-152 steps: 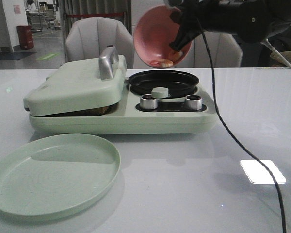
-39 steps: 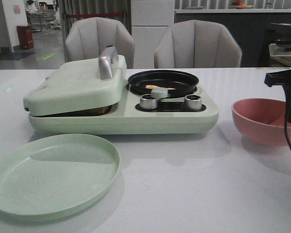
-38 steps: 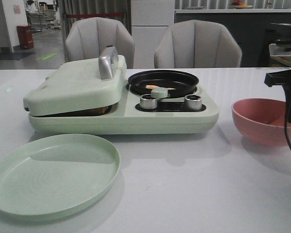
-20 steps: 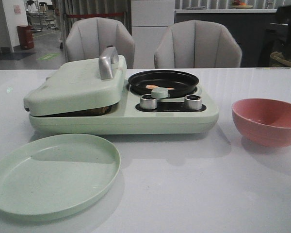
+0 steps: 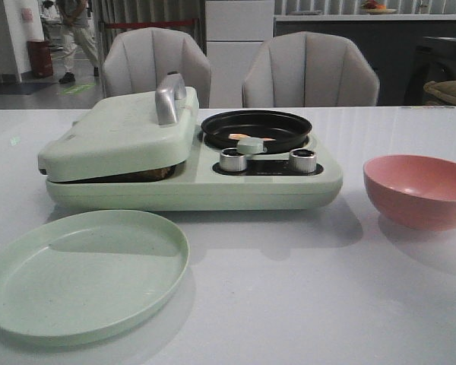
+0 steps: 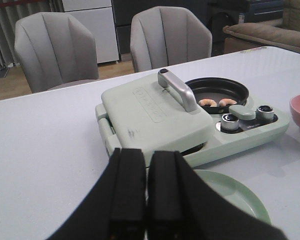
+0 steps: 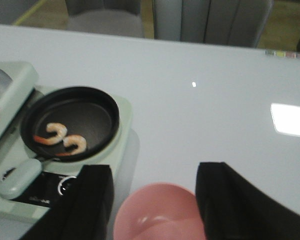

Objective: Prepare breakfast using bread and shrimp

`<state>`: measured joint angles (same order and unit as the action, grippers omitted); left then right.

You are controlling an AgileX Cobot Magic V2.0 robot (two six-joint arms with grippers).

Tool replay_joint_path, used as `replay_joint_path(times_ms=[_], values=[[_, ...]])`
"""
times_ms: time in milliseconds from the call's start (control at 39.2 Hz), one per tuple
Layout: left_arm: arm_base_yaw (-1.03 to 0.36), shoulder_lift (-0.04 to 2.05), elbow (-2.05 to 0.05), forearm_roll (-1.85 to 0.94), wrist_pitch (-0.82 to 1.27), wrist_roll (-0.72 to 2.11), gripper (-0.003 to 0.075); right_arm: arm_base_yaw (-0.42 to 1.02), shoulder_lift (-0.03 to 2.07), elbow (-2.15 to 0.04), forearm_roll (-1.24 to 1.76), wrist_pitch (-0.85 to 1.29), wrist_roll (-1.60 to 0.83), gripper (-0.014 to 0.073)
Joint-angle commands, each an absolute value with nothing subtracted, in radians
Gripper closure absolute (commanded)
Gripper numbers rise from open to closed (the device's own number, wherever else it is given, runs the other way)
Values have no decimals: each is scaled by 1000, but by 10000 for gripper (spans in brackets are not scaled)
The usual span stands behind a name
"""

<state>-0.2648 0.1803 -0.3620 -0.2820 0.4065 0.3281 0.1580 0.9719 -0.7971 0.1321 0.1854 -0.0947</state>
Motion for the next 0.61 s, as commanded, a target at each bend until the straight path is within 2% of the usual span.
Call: replay_joint_path(times_ms=[0, 255, 459, 587], values=[[-272, 190, -388, -299, 328, 320, 607, 205, 872, -766, 135, 65, -109, 115], [-272, 190, -388, -299, 326, 320, 606, 332, 678, -553, 135, -21, -109, 115], [-272, 190, -388, -299, 326, 320, 607, 367, 501, -336, 136, -52, -108, 115], [-272, 190, -388, -299, 326, 320, 606, 375, 394, -282, 136, -75, -108, 115]])
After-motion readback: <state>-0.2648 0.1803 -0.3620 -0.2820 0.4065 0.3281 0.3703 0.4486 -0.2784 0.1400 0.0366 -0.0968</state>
